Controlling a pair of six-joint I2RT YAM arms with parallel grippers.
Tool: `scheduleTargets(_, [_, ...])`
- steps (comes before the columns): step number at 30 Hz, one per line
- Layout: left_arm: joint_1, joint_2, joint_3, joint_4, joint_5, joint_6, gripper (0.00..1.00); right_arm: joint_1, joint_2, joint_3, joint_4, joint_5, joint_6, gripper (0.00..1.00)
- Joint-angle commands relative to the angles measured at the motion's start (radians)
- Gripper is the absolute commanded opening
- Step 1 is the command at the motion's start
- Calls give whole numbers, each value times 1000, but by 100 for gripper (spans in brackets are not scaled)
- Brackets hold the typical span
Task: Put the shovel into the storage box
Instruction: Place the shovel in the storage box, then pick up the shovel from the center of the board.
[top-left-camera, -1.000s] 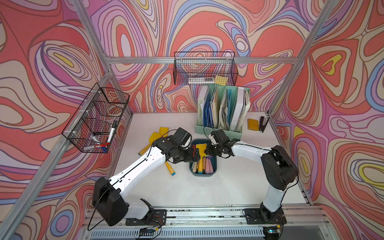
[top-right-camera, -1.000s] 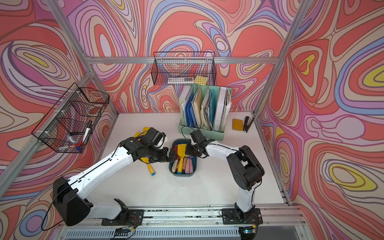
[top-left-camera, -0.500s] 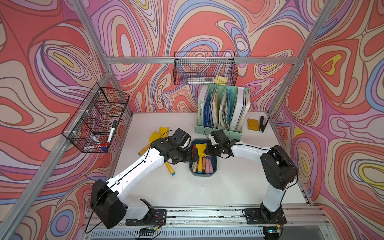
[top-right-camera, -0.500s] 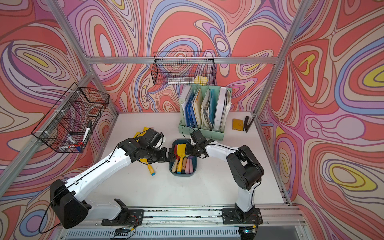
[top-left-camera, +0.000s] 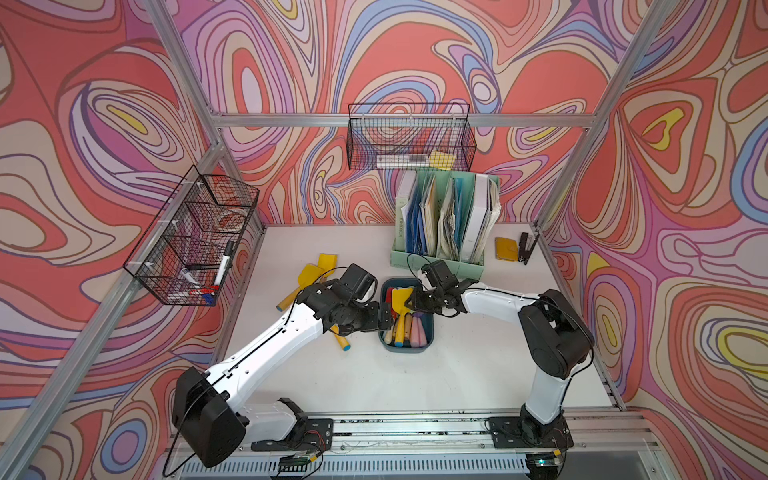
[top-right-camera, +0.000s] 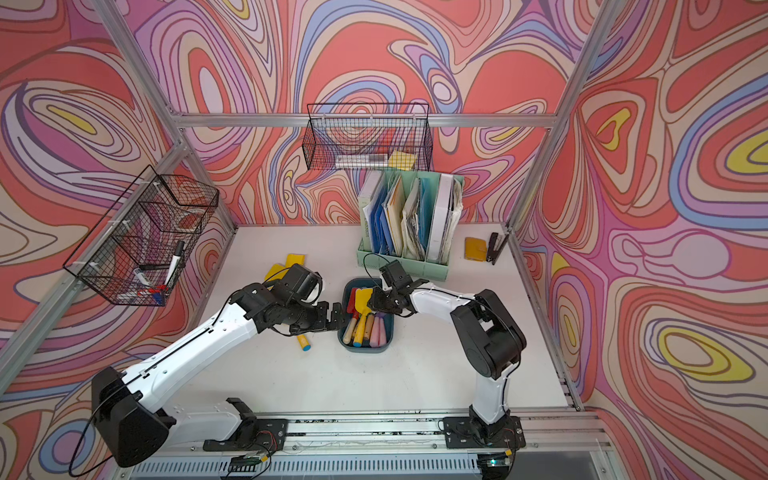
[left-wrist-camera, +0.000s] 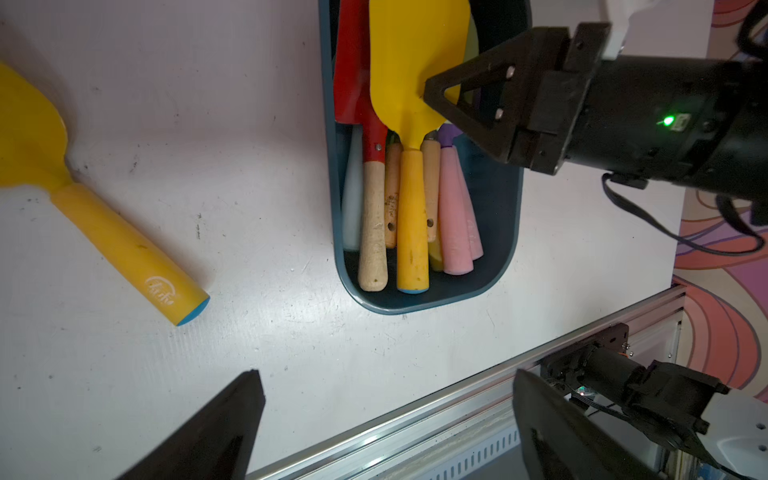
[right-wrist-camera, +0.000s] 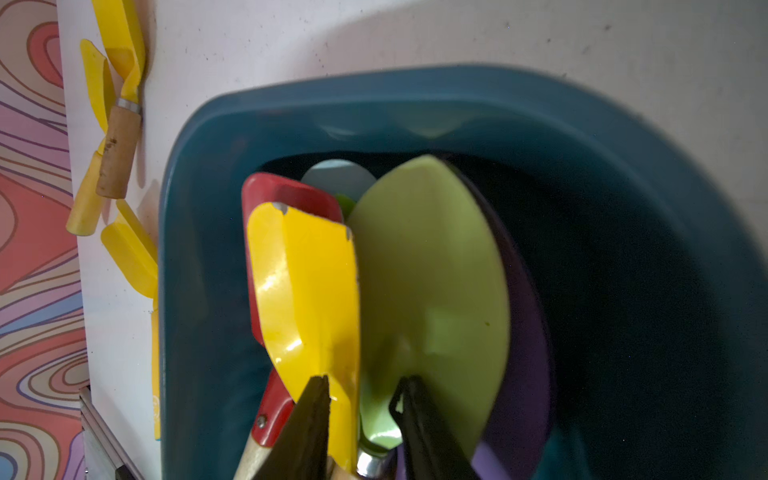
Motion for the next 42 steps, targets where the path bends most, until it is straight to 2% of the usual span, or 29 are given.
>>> scheduleTargets(1, [-4, -6, -36, -53, -31, -45, 99, -1, -28, 13, -47, 41, -17, 33])
scheduleTargets(12, [18, -9, -138, -89, -98, -164, 99, -1, -71, 20, -89, 62, -30, 34])
scheduleTargets(25, [212, -30, -306, 4, -33, -178, 92, -1, -185, 16, -131, 72, -63, 29])
scheduleTargets(34, [263, 76, -339, 100, -23, -174, 83, -1, -207, 17, -140, 56, -74, 17])
scheduleTargets(42, [312, 171, -308, 131, -42, -140, 72, -1, -212, 14, -143, 57, -78, 13])
